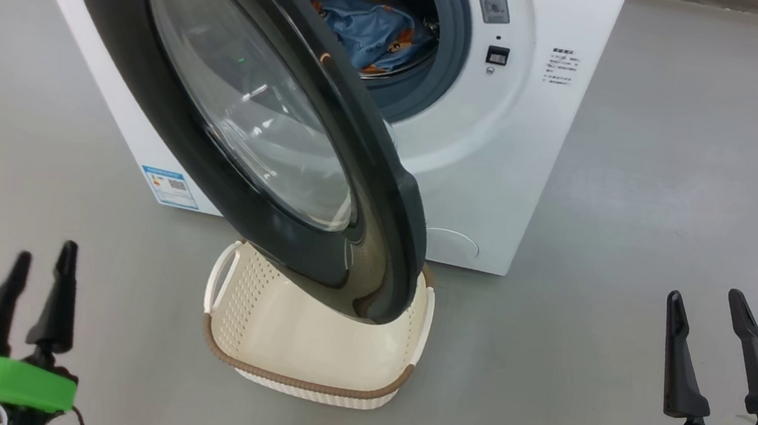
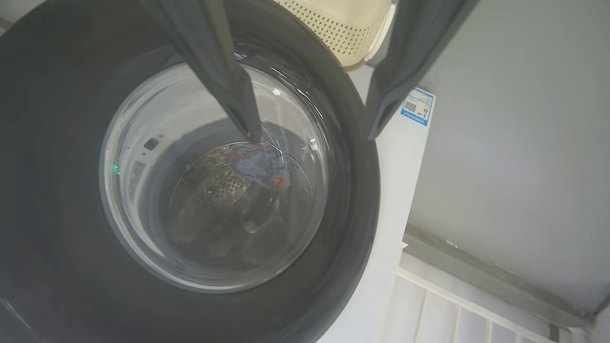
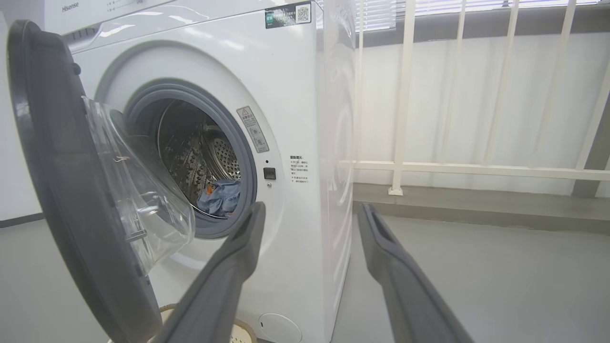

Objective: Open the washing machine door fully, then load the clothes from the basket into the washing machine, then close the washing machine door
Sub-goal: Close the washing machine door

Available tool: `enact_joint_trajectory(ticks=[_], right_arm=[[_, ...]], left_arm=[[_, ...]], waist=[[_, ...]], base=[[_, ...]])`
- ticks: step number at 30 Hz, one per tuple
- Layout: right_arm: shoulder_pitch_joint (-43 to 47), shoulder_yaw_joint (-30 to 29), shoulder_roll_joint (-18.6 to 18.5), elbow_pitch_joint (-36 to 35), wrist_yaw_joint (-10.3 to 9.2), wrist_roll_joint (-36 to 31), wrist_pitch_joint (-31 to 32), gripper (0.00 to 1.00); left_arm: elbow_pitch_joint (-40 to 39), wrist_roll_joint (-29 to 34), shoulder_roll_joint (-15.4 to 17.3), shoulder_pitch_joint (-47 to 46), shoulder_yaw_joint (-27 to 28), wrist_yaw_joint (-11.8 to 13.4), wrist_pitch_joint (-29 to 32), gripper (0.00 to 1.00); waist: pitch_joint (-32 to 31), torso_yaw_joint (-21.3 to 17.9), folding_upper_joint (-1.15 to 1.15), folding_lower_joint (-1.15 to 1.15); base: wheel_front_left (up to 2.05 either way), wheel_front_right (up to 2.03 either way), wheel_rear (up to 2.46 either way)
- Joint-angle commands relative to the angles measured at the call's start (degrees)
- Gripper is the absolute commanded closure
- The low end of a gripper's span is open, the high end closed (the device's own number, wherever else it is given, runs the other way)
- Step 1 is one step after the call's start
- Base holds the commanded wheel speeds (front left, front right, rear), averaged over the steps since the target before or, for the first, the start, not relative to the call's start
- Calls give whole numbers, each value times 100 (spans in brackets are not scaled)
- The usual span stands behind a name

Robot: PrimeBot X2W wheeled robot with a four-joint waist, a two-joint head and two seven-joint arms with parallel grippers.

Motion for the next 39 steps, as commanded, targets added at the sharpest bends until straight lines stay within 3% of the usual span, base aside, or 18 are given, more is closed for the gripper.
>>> enact_joint_trajectory(ticks=[1,4,13,19,27,39], right_arm=[[-65,159,-100,-128,41,-91,-27,0],[-68,172,-98,-140,41,-97,-27,0],[-74,193,-100,-126,41,-95,-27,0],[-106,236,-96,-104,41,-93,-27,0],[-128,244,-93,-107,41,-87,-27,0],[-240,326,-110,-19,41,-62,-27,0]], left_arm=[[-122,323,100,-54,456,-13,-73,0],[-303,1276,-246,215,984,-13,-76,0],[-824,3462,-866,846,1674,-13,-77,0],[-909,4443,-1314,1138,2051,-7,-77,0],[-768,4980,-1693,1235,2408,-10,-77,0],[-789,5023,-1732,1208,2356,-12,-77,0]], waist=[[-15,30,0,0],[-14,57,0,0],[-29,80,0,0],[-41,64,0,0],[-35,66,0,0],[-25,156,0,0]], base=[[0,0,0],[0,0,0],[0,0,0],[0,0,0],[0,0,0],[0,0,0]])
